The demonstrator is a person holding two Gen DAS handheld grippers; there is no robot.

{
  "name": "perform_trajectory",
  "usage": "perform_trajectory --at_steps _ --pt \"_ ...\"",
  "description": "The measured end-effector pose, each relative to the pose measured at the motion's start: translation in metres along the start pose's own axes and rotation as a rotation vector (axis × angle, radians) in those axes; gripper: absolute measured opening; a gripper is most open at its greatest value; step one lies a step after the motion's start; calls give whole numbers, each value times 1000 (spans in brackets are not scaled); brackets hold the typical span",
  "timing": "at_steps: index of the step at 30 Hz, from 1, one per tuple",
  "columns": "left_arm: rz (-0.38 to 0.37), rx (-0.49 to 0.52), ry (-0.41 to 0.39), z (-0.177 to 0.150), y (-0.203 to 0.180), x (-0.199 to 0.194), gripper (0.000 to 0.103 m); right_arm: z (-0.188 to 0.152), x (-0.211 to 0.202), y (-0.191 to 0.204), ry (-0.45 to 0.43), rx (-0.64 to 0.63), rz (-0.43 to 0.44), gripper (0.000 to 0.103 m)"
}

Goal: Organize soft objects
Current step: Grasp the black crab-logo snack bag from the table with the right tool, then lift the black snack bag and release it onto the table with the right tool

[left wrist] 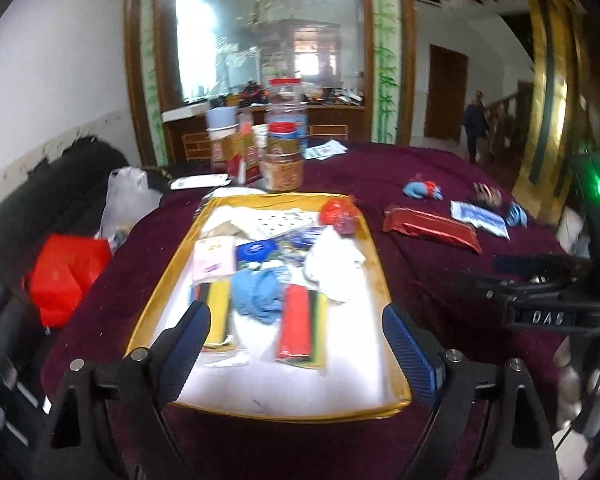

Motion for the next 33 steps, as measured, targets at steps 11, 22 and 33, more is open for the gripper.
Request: perform_trajectory --at_steps 11,22,33 --pt "-3 151 45 -6 -63 1 92 -33 -33 -85 -41 150 -69 76" --pt "-28 211 88 -13 -95 6 92 -44 -46 -130 -67 228 -95 76" --pt "-177 217 142 -21 -121 12 91 -37 -58 -188 -82 307 -177 76"
Point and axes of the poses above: each gripper's, at about its wrist camera, not at the fingertips, and x roughly the way its jaws point, y to its left, z to its top, the point moved 1 cm from there along x, roughly the way its jaws point
